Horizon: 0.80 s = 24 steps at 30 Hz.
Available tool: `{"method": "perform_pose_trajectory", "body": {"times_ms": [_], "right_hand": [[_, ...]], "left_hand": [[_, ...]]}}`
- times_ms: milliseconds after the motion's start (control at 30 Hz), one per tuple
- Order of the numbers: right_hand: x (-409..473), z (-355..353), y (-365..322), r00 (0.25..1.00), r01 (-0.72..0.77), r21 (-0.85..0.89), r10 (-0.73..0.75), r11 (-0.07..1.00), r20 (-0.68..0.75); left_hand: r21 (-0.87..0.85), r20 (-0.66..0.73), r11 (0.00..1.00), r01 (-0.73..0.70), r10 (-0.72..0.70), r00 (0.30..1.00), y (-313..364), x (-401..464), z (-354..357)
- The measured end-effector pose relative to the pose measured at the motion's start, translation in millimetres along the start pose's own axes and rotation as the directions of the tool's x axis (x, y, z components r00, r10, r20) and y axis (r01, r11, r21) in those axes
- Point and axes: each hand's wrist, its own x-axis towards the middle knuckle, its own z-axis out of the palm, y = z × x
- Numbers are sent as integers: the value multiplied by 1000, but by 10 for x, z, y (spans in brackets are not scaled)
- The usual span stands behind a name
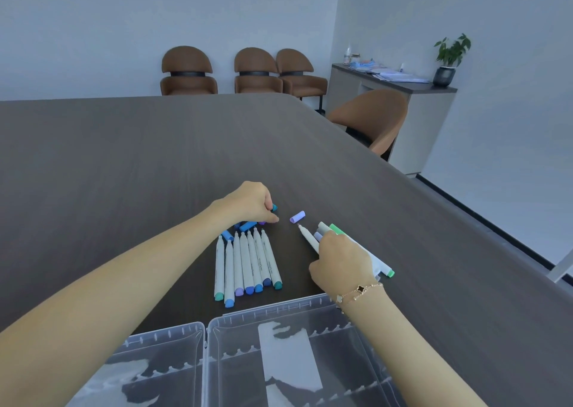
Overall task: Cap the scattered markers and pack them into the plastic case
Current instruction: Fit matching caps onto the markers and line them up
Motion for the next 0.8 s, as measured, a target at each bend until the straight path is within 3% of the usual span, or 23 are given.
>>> {"method": "perform_pose_trajectory", "body": {"times_ms": [233,467,800], "right_hand": [[22,39,50,999,-5,-15,4,1000,-53],[43,13,-1,999,10,244,-19,970,34],[34,-48,6,995,76,302,-92,950,38]], "left_hand": [[5,64,998,-64,63,996,-112,-41,-59],[-193,147,965,-176,205,968,-127,-137,-156],[-249,141,938,-242,282,949,-161,-167,-164]]}}
